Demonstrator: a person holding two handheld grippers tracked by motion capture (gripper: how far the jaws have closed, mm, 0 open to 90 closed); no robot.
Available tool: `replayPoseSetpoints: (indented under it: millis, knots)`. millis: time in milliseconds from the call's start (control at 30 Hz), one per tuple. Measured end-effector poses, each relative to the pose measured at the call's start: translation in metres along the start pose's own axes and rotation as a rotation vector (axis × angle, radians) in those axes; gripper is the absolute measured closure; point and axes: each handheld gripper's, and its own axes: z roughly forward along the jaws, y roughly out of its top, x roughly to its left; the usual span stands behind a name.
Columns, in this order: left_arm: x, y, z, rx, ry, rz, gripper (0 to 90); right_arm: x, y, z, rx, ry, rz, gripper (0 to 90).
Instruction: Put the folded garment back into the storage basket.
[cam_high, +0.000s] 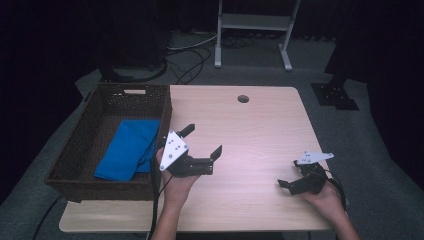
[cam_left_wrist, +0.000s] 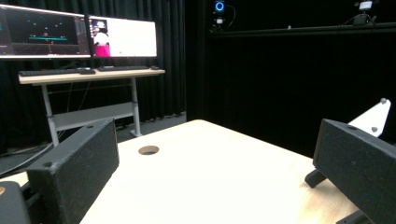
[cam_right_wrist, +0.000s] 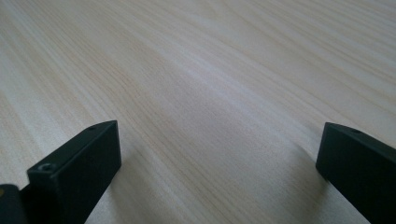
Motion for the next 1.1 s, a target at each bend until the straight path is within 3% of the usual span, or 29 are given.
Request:
replayPoseSetpoints:
  millis: [367,667,1100]
  knots:
    - [-0.013,-0.035,0.005,-0.017,-0.005,0.009,0.0,0.0,0.0,0.0,0.0,0.0,0.0,0.0]
    - [-0.025,-0.063,0.011,0.033,-0.016,-0.024,0.0,0.0,0.0,0.0,0.0,0.001,0.002,0.0]
    - [-0.031,-0.083,0.006,0.094,-0.014,-0.061,0.0,0.001,-0.001,-0.001,0.001,0.0,0.002,0.0]
